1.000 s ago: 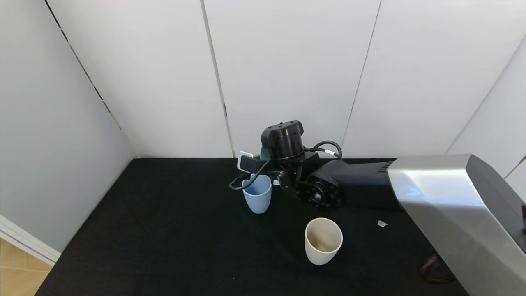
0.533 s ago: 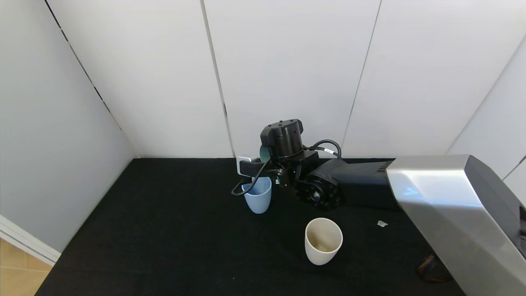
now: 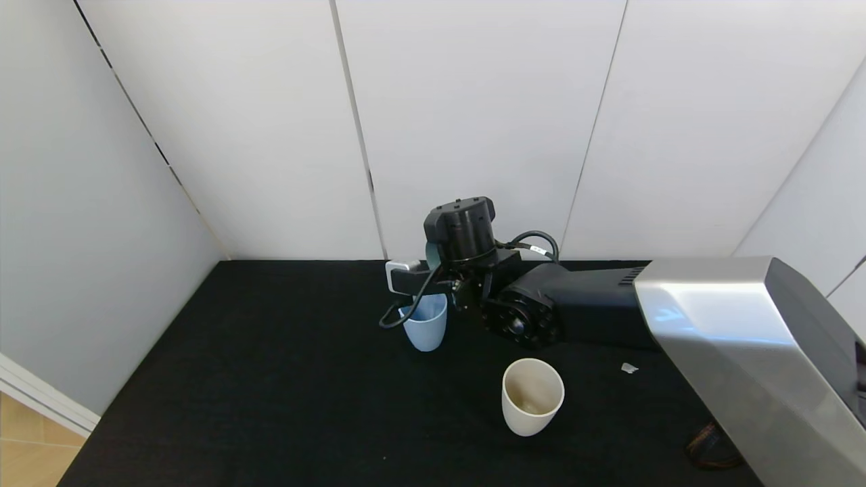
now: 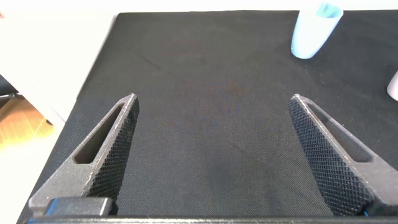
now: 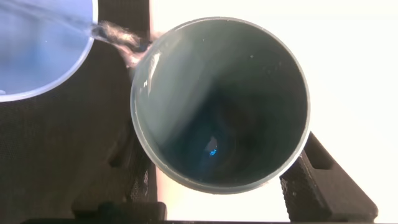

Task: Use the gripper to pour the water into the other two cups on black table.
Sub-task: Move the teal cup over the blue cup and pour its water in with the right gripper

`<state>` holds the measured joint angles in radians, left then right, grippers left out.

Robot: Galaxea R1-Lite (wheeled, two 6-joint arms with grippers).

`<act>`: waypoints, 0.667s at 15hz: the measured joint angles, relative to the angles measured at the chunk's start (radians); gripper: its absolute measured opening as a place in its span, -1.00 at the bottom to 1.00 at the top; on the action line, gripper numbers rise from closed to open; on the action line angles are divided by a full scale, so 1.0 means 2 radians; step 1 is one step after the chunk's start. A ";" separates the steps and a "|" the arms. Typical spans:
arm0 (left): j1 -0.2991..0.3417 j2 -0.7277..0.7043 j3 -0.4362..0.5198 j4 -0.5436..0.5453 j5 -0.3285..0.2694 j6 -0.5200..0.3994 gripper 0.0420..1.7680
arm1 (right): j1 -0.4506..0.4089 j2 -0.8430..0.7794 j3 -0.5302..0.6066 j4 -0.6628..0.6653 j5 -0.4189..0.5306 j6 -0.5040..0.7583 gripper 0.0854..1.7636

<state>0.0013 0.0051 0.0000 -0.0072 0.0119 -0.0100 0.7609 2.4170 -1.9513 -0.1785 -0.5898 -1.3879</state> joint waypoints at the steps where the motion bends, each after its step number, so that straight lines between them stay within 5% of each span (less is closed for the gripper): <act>1: 0.000 0.000 0.000 0.000 0.000 0.000 0.94 | 0.001 0.000 0.000 0.000 0.000 0.000 0.30; 10: 0.000 0.000 0.000 0.000 0.000 0.000 0.94 | 0.000 -0.009 0.004 0.004 0.002 0.007 0.30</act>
<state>0.0013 0.0051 0.0000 -0.0072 0.0115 -0.0104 0.7604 2.4000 -1.9440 -0.1713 -0.5860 -1.3745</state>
